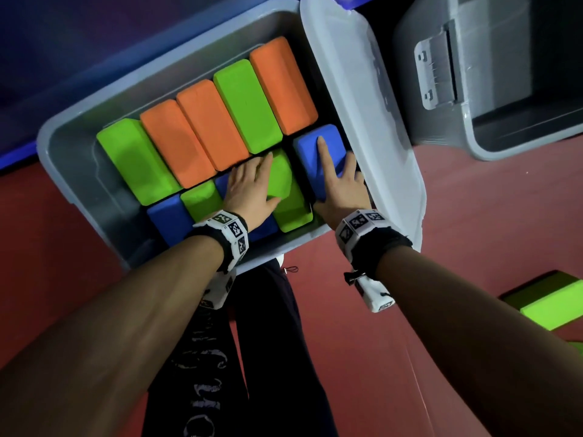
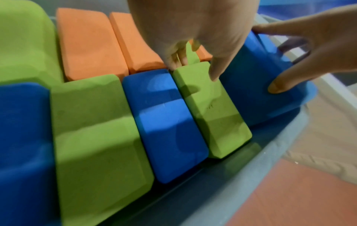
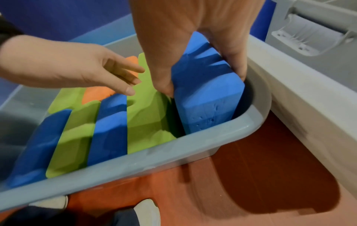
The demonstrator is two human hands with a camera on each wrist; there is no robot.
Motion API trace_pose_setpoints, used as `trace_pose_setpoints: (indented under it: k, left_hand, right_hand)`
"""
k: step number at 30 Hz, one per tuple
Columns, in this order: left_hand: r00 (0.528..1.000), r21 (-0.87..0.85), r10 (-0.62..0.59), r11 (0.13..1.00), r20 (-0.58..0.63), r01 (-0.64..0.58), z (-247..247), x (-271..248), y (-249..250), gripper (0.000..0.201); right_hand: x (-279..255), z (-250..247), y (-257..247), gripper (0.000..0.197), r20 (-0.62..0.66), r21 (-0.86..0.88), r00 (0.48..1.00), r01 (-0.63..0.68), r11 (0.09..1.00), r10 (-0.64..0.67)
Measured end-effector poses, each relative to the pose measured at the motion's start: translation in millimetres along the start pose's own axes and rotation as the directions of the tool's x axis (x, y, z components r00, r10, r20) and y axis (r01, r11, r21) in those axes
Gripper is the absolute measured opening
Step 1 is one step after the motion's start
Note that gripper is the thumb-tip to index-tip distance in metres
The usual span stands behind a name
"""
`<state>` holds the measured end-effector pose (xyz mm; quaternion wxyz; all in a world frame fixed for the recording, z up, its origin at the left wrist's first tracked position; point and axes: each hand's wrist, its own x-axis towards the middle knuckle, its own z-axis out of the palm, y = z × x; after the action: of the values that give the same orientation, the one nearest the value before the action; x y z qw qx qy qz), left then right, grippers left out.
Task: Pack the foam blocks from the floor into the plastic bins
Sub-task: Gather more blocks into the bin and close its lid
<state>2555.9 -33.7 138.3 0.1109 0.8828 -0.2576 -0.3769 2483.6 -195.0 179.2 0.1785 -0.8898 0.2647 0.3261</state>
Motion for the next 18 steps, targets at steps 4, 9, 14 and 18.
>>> trace_pose_setpoints:
  k: [4,9,14,18]
  left_hand:
    - [0.997,-0.064,-0.081,0.995,0.010,0.082,-6,4,2,0.076]
    - [0.994,-0.065,-0.077,0.995,-0.074,0.072,6,12,-5,0.063]
    - [0.995,-0.010,0.001,1.000,-0.100,-0.002,12,18,-15,0.072]
    - [0.998,0.187,0.050,0.981,-0.030,-0.044,17,14,-11,0.103]
  right_hand:
    - [-2,-7,1,0.105,0.039,0.066,0.999,0.010,0.998,-0.013]
    - [-2,5,-3,0.102,0.016,-0.028,1.000,-0.010,1.000,0.011]
    - [3,15,-5,0.098,0.032,-0.037,0.999,-0.020,0.999,0.021]
    - [8,10,7,0.105,0.076,0.011,0.997,0.026,1.000,-0.027]
